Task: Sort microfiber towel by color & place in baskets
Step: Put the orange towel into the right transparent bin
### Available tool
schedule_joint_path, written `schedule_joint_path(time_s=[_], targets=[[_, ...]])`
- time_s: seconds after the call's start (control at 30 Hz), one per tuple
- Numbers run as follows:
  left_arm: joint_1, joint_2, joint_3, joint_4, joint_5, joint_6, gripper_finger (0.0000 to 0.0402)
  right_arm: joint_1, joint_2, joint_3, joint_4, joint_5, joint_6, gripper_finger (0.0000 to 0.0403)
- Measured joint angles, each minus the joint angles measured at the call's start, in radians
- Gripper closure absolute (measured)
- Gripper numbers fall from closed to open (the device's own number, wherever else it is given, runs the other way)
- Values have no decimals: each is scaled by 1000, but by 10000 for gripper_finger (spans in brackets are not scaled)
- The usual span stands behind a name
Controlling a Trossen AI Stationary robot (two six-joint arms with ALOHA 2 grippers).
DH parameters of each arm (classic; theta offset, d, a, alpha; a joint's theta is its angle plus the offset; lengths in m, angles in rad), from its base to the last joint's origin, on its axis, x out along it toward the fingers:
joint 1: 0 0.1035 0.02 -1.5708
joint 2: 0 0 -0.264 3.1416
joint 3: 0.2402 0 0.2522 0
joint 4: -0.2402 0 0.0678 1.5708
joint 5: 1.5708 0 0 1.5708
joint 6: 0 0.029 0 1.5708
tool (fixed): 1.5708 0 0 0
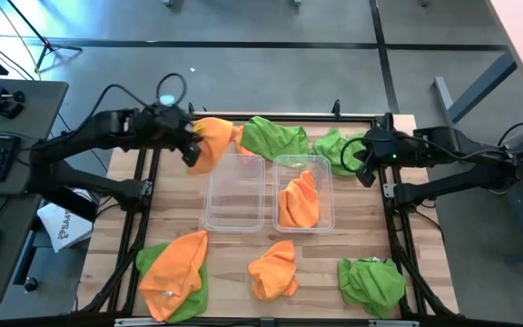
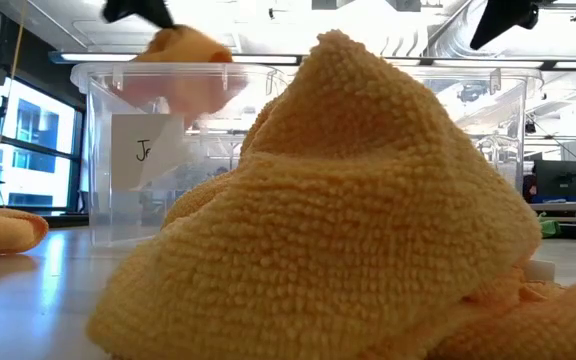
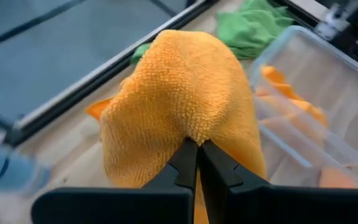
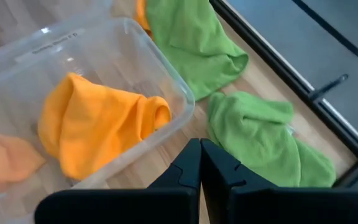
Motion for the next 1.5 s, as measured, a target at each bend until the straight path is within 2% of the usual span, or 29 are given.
schedule_joint_path(time_s=[0.2,0.4,0.6,0.73,0.93,1.3,1.5], targets=[[-61,175,158,71,5,124,401,0,-31,0,9,0,-37,402],[-101,327,308,219,67,231,401,0,-58,0,9,0,-50,403],[-140,488,406,393,139,329,401,0,-63,0,9,5,-50,403],[-162,594,460,429,191,339,401,0,-63,0,9,5,-63,403],[-189,734,501,447,259,381,401,0,-63,0,8,-17,-58,403],[-190,943,560,452,264,306,401,0,-69,0,7,-58,-127,403],[-190,1014,561,392,264,293,401,0,-88,0,7,-63,-135,403]])
